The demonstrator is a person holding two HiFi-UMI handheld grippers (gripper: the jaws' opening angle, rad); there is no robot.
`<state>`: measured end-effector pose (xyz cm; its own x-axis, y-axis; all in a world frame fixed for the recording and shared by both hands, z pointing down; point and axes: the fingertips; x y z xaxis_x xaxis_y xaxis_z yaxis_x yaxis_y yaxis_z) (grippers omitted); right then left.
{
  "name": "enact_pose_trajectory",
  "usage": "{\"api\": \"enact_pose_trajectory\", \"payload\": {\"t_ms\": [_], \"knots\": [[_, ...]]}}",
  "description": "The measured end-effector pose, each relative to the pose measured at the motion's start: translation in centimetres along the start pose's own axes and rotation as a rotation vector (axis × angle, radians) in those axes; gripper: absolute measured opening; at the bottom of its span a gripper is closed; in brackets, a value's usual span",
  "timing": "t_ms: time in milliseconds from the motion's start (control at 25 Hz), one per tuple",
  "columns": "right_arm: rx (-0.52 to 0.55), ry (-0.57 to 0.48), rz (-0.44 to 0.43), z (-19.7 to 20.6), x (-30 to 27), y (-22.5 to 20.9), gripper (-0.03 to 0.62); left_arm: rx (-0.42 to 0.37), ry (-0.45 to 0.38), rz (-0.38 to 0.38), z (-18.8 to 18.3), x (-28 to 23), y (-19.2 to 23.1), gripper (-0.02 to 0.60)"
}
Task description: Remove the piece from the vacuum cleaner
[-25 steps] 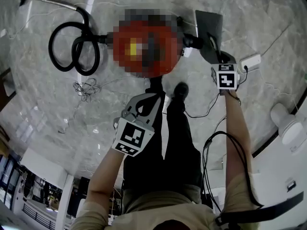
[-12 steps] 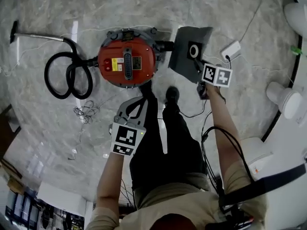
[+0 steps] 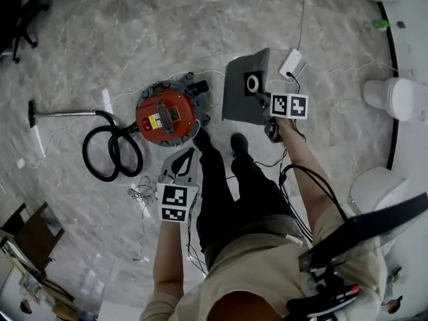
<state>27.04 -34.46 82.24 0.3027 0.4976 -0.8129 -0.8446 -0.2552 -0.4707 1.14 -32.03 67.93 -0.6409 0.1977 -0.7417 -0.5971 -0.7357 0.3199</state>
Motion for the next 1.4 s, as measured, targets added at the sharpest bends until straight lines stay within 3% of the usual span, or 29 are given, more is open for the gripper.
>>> {"api": "enact_pose_trajectory", "payload": {"t_ms": [400, 640, 880, 1080, 1400], "knots": [[-0.040, -0.134, -0.066, -3.2, 11.0, 0.5, 0.026, -0.084, -0.063, -0.054, -6.1, 4.8, -5.0, 0.003], [-0.046, -0.174, -0.101, -5.1, 14.0, 0.5, 0.026, -0.092, -0.078, -0.112, -7.3, 6.7, -6.3, 0.003], [-0.044, -0.167, -0.164, -4.6, 15.3, 2.4, 0.028, -0.101, -0.091, -0.163, -8.9, 8.7, -7.2, 0.003], [-0.094, -0.157, -0.196, -3.0, 16.8, 2.8, 0.028, -0.156, -0.110, -0.173, -10.0, 9.6, -8.8, 0.003], [0.014, -0.168, -0.269, -3.3, 20.9, 5.2, 0.028, -0.194, -0.169, -0.189, -13.0, 11.0, -11.8, 0.003]]}}
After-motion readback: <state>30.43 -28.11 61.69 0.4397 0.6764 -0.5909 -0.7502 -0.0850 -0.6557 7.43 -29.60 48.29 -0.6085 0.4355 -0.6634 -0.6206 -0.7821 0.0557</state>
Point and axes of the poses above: the fingertips, and each gripper's own axes: x backward along the fingers, y to its left, z out of its underside, and after that the axes turned 7 degrees about x, right-handed
